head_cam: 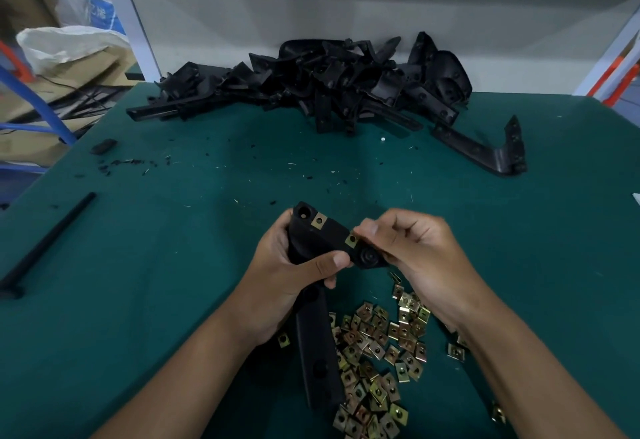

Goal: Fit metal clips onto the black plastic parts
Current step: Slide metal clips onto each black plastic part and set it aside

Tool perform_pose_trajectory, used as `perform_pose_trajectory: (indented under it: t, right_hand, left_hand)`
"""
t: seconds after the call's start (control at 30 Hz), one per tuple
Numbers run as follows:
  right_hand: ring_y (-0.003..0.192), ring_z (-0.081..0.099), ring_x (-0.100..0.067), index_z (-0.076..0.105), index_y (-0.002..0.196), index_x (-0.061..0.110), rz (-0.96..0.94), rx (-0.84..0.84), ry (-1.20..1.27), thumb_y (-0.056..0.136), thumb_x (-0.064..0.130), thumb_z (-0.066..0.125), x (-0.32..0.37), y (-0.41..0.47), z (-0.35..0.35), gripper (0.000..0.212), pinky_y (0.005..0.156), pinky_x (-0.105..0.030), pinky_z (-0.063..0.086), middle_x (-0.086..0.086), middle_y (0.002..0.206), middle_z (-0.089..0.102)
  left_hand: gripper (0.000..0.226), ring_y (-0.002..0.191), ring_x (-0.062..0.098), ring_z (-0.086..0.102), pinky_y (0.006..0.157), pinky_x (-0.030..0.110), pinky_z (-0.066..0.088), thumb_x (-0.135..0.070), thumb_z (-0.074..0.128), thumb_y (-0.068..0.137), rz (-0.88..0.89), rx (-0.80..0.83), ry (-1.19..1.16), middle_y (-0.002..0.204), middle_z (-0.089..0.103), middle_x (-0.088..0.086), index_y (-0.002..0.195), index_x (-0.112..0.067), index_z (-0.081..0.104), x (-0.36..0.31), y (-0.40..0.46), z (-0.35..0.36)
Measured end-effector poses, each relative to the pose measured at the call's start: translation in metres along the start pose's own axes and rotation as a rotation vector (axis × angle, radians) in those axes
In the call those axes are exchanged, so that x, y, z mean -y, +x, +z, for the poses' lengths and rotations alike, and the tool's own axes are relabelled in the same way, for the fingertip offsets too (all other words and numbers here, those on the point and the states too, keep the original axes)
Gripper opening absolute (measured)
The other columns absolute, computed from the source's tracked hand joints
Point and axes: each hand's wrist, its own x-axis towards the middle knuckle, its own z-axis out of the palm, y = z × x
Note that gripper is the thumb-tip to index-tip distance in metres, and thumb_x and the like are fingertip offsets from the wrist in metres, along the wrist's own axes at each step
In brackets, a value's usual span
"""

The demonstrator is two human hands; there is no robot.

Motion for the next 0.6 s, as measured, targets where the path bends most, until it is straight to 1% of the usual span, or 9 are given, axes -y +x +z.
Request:
perform_pose_trajectory:
  t: [0.07,0.13,0.17,0.23,0.3,0.37,0.47,0.53,0.6]
  right_hand:
    - [0.09,0.066,-0.032,0.074,0.072,0.022,-0.015,0.016,-0.021,0.079,0.046,0.074,-0.0013,-0.0005,0.0003,0.025,0.09,-0.047,0.055,-0.024,0.09,0.07]
    - [0.088,0.067,-0.029,0.074,0.075,0.018,-0.032,0.025,-0.032,0.081,0.042,0.073,-0.0023,-0.001,-0.0008,0.025,0.086,-0.034,0.056,-0.022,0.09,0.07]
    - [0.088,0.069,-0.029,0.075,0.076,0.018,-0.035,0.029,-0.037,0.082,0.041,0.073,-0.0026,-0.001,-0.0016,0.024,0.085,-0.031,0.056,-0.018,0.089,0.072]
    - [0.088,0.068,-0.026,0.077,0.082,0.024,-0.033,0.05,-0.06,0.084,0.043,0.073,-0.0028,-0.0009,-0.0033,0.019,0.079,-0.029,0.054,-0.007,0.091,0.075]
    - [0.086,0.067,-0.012,0.078,0.097,0.03,-0.026,0.104,-0.074,0.086,0.044,0.077,-0.0029,-0.0011,-0.0032,0.018,0.072,-0.025,0.053,0.004,0.096,0.074]
    - [0.086,0.066,-0.004,0.075,0.111,0.033,-0.028,0.136,-0.07,0.086,0.039,0.079,-0.0047,-0.0012,-0.0016,0.026,0.071,-0.021,0.052,0.009,0.098,0.073]
    - [0.082,0.067,-0.001,0.074,0.115,0.027,-0.068,0.067,-0.051,0.082,0.028,0.076,-0.0066,-0.0002,0.0007,0.033,0.069,-0.018,0.053,0.01,0.095,0.076]
    - [0.078,0.067,0.0,0.074,0.114,0.025,-0.105,0.001,-0.028,0.08,0.028,0.074,-0.0071,0.0006,-0.0007,0.034,0.07,-0.017,0.053,0.012,0.085,0.074]
    - [0.073,0.065,0.0,0.076,0.11,0.029,-0.145,-0.046,-0.024,0.079,0.03,0.074,-0.0084,0.0012,-0.004,0.03,0.073,-0.016,0.052,0.013,0.076,0.071]
  left_hand:
    - [0.041,0.059,0.018,0.055,0.06,0.024,0.05,-0.017,0.085,0.074,-0.002,0.002,-0.022,0.086,0.066,0.011,0.103,-0.009,0.058,0.0012,0.0004,-0.0008]
    - [0.04,0.06,0.018,0.055,0.06,0.024,0.049,-0.017,0.085,0.075,0.001,0.005,-0.03,0.089,0.067,0.01,0.106,-0.01,0.061,0.0022,0.0002,-0.0012]
    - [0.042,0.06,0.018,0.055,0.06,0.024,0.049,-0.016,0.084,0.075,0.004,0.007,-0.033,0.09,0.068,0.01,0.107,-0.007,0.059,0.0025,-0.0001,-0.0012]
    - [0.044,0.063,0.018,0.058,0.061,0.024,0.051,-0.015,0.084,0.076,0.008,-0.002,-0.041,0.09,0.068,0.011,0.107,-0.004,0.054,0.002,-0.0007,-0.0012]
    - [0.042,0.068,0.016,0.064,0.062,0.024,0.053,-0.015,0.085,0.076,0.018,-0.061,-0.052,0.091,0.069,0.01,0.104,-0.004,0.055,0.0015,-0.0003,-0.0012]
    - [0.037,0.073,0.017,0.068,0.065,0.024,0.055,-0.015,0.083,0.078,0.027,-0.124,-0.101,0.091,0.071,0.011,0.104,-0.005,0.059,0.0005,0.0012,-0.0009]
    - [0.033,0.086,0.023,0.072,0.075,0.027,0.058,-0.024,0.074,0.084,0.006,-0.106,-0.205,0.099,0.073,0.016,0.11,-0.005,0.063,-0.001,0.0018,0.0009]
    - [0.03,0.098,0.027,0.072,0.083,0.03,0.057,-0.026,0.068,0.091,-0.001,-0.059,-0.229,0.109,0.073,0.019,0.114,-0.008,0.067,-0.0012,0.0015,0.0018]
    - [0.032,0.105,0.029,0.07,0.089,0.032,0.056,-0.024,0.064,0.095,0.004,-0.028,-0.243,0.115,0.071,0.022,0.121,-0.005,0.065,-0.0002,0.0008,0.0023]
